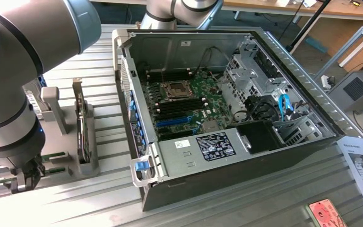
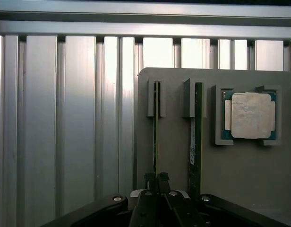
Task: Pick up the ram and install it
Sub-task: 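Pick up the ram and move it above insertion slot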
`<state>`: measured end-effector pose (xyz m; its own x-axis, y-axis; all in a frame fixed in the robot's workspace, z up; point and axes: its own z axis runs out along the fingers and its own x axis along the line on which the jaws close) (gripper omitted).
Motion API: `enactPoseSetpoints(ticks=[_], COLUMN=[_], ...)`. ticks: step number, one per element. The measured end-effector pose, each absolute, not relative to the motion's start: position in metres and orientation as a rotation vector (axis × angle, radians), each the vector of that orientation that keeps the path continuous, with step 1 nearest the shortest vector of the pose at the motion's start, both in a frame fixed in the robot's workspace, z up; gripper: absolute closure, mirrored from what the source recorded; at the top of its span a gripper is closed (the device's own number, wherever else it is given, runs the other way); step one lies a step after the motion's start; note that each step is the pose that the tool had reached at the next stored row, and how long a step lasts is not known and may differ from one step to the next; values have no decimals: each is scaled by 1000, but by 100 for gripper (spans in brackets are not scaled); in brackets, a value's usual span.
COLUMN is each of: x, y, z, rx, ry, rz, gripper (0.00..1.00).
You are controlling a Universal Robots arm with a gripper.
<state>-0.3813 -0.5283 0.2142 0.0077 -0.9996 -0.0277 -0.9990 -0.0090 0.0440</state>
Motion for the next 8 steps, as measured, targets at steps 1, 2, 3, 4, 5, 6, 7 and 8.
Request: enactPoseSetpoints(ticks=[1, 2, 3, 4, 5, 6, 7, 8], x=[-381, -381, -381, -381, -381, -381, -381, -381], y=[-528, -528, -528, -528, -528, -528, -528, -528], z=[215, 215, 216, 216, 218, 220, 221, 222], rx=[2222, 2222, 2221, 2221, 2221, 2221, 2221, 2221], ry=[-2203, -2203, -2203, -2203, -2203, -2203, -2203, -2203], rz=[-79, -79, -79, -79, -79, -79, -79, -79], gripper=[88, 88, 88, 88, 88, 88, 88, 88])
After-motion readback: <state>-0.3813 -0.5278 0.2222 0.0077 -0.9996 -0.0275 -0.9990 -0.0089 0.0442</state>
